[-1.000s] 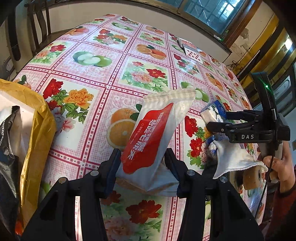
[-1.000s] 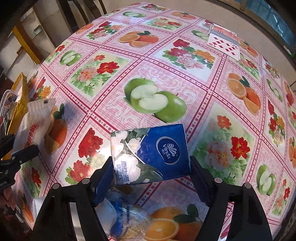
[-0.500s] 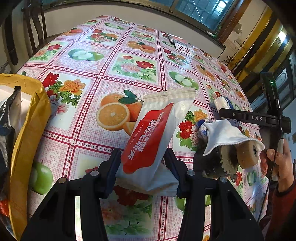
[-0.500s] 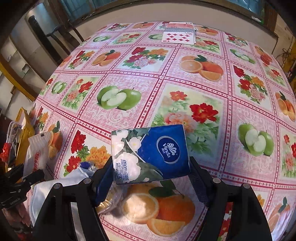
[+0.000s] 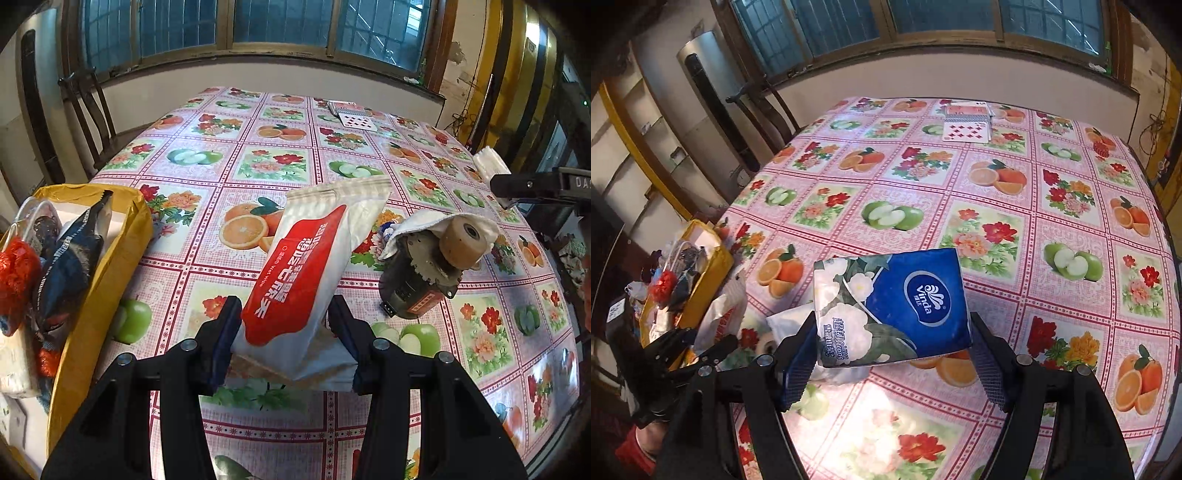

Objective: Organize soft objects
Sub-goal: 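Lift the snack bag with left tool while right tool lifts the tissue pack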

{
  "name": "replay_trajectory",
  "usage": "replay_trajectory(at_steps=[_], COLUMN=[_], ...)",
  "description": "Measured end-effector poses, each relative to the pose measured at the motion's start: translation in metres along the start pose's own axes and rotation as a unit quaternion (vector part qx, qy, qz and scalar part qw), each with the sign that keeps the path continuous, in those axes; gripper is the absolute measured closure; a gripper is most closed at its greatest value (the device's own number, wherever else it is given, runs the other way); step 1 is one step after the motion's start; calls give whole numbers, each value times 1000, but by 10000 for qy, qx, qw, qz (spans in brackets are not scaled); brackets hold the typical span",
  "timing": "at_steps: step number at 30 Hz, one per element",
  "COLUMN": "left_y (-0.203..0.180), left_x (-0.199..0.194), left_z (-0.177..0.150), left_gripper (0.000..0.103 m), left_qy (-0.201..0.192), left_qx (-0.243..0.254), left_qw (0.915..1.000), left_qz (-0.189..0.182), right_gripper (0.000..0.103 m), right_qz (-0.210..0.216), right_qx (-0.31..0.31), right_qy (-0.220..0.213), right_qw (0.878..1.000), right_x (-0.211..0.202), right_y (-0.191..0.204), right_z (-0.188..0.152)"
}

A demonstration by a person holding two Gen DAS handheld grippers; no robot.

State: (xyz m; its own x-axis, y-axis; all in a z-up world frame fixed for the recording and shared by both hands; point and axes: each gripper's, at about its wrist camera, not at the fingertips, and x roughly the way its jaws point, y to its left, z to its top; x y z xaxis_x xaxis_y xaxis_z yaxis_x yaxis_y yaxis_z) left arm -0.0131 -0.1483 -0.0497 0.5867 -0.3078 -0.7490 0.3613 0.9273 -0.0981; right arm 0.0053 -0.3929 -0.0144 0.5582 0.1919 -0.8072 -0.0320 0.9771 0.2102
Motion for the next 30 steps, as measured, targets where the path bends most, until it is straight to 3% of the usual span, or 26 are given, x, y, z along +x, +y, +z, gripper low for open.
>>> replay_trajectory(at_steps=[8, 13, 19, 23, 30], left_y=[-4, 1, 12, 13, 21], left_x=[-35, -51, -53, -53, -54], left_z=[-11, -11, -14, -18, -21], left_gripper=[56, 56, 56, 56, 56], left_qy=[-515, -683, -704, -687, -708], left_qx=[230, 261, 238, 224, 149], left_qw=[9979, 9968, 9964, 9966, 9965], left_qz=[320, 335, 402, 397, 422], right_gripper=[25, 26, 26, 23, 21], right_qz=[300, 425, 368, 609, 179], right_qx=[-496, -738, -850, -842, -1594], right_qy=[-186, -217, -206, -70, 307], right_qw=[9981, 9961, 9955, 9946, 9866], right_x=[-25, -28, -26, -24, 10], right_y=[70, 106, 125, 127, 160], right_z=[-10, -13, -14, -23, -54])
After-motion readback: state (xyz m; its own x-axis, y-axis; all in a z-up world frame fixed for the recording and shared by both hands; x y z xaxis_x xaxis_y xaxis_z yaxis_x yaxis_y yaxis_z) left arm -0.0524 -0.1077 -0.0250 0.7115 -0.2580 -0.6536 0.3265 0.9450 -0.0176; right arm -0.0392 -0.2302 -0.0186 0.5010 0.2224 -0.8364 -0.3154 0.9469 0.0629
